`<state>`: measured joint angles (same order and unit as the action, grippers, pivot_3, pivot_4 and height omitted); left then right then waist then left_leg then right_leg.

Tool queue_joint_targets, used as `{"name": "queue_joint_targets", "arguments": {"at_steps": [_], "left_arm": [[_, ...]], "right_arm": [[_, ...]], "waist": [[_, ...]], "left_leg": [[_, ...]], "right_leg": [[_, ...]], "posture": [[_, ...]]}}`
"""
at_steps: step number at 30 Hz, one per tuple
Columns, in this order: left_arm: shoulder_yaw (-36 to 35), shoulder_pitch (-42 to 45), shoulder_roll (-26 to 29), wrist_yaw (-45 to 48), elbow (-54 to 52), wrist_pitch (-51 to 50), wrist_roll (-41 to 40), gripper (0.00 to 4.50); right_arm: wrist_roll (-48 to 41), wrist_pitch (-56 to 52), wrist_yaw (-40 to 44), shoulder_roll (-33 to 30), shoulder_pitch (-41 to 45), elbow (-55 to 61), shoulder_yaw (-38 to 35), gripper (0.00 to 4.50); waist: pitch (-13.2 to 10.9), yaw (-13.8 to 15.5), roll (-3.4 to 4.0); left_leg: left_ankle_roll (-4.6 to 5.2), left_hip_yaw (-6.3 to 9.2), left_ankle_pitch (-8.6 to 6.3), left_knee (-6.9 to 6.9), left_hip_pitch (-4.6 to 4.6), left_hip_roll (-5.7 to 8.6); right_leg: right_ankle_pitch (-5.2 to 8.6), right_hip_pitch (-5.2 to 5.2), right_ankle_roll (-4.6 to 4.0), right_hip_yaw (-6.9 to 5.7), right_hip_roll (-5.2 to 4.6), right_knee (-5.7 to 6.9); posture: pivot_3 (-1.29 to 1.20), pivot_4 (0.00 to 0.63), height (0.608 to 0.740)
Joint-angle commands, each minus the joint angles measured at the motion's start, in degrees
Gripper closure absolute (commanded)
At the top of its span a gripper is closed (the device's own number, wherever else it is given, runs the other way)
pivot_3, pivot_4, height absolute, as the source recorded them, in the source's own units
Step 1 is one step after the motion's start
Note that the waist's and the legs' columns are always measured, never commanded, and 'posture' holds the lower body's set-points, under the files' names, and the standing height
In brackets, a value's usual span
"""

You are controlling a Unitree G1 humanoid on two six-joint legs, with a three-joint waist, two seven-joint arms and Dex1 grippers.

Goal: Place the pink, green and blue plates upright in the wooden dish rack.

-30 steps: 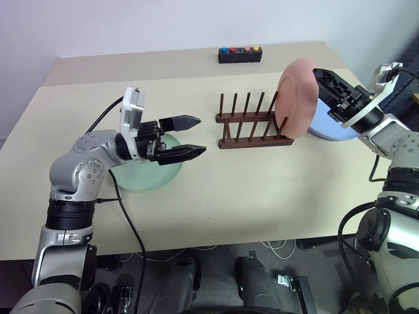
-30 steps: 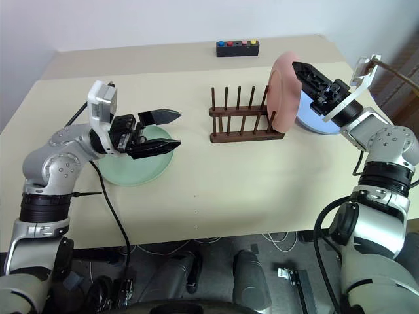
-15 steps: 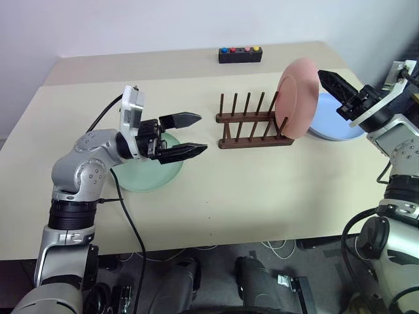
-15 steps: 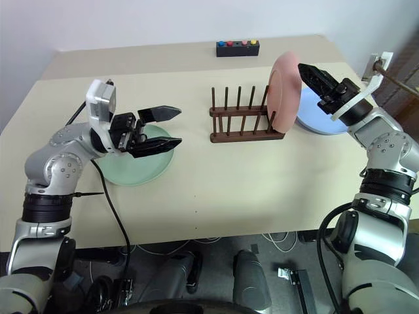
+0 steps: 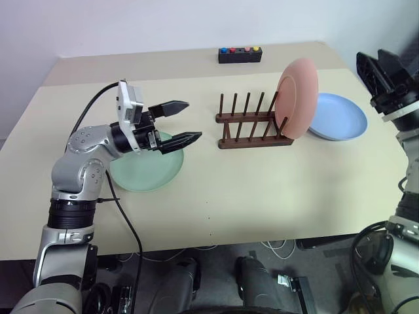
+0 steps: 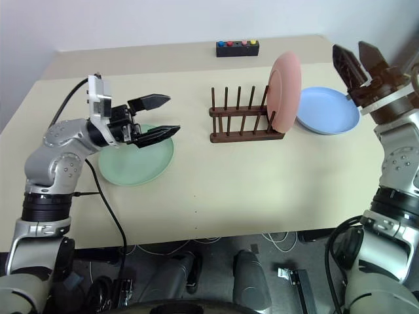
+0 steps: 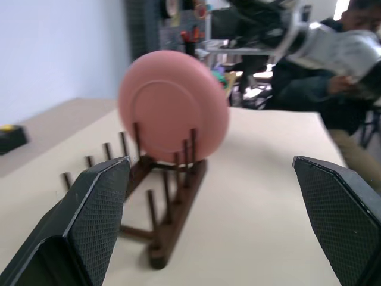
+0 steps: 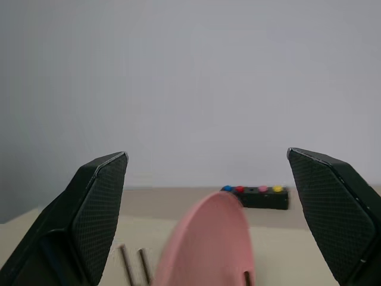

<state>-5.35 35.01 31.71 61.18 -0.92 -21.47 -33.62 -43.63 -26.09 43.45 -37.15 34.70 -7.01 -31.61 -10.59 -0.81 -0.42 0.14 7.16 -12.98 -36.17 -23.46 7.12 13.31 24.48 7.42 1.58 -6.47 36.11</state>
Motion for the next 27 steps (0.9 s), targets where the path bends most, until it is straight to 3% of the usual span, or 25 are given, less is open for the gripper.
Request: {"name": "queue_joint_targets", "arguments": {"at_steps": [1, 9, 20, 24, 27], "left_arm": [[-2.1, 0.1, 1.3, -0.4, -0.3, 1.6, 0.2, 0.0], [-4.9, -1.6, 4.9, -0.9, 1.7, 1.5, 0.6, 0.0], [-7.6, -3.9, 14.5, -5.5, 13.2, 1.7, 8.5, 0.0], [-8.8, -5.0, 16.4, -6.3, 14.8, -1.7, 8.1, 0.0], [-8.0, -4.3, 18.4, -11.8, 19.1, -9.6, 11.0, 0.0]], "right_arm": [[-4.1, -2.8, 1.2, -1.0, -1.0, 5.9, -0.1, 0.12], [-12.1, -9.9, 8.8, -3.7, -6.0, 17.6, 3.0, 0.12], [-9.7, -8.6, 19.4, -9.2, -14.4, 26.1, 9.9, 0.12], [-8.7, -7.3, 20.3, -9.1, -14.7, 26.5, 11.0, 0.12], [-7.2, -6.4, 20.7, -8.9, -14.4, 26.7, 13.1, 0.12]], "waist": [[0.0, 0.0, 0.0], [0.0, 0.0, 0.0], [0.0, 0.2, -0.01], [0.0, 0.1, -0.01], [0.0, 0.1, -0.01]], "left_leg": [[0.0, 0.0, 0.0, -0.01, 0.0, 0.0], [0.01, 0.01, -0.01, 0.01, 0.0, 0.0], [0.01, 0.03, -0.01, 0.0, 0.0, 0.01], [0.01, 0.04, -0.02, 0.03, 0.01, 0.0], [0.01, 0.06, -0.02, 0.02, 0.01, -0.01]], "right_leg": [[0.0, 0.0, 0.0, 0.0, 0.0, 0.0], [0.0, 0.0, 0.0, 0.0, 0.0, -0.01], [0.0, -0.02, 0.01, -0.02, -0.02, -0.02], [0.01, 0.0, 0.01, -0.03, -0.02, -0.03], [0.01, -0.01, 0.01, -0.03, -0.02, -0.01]], "posture": [[0.0, 0.15, 0.74], [0.0, 0.15, 0.74], [0.0, 0.15, 0.74], [0.0, 0.15, 0.74], [0.0, 0.15, 0.74]]}}
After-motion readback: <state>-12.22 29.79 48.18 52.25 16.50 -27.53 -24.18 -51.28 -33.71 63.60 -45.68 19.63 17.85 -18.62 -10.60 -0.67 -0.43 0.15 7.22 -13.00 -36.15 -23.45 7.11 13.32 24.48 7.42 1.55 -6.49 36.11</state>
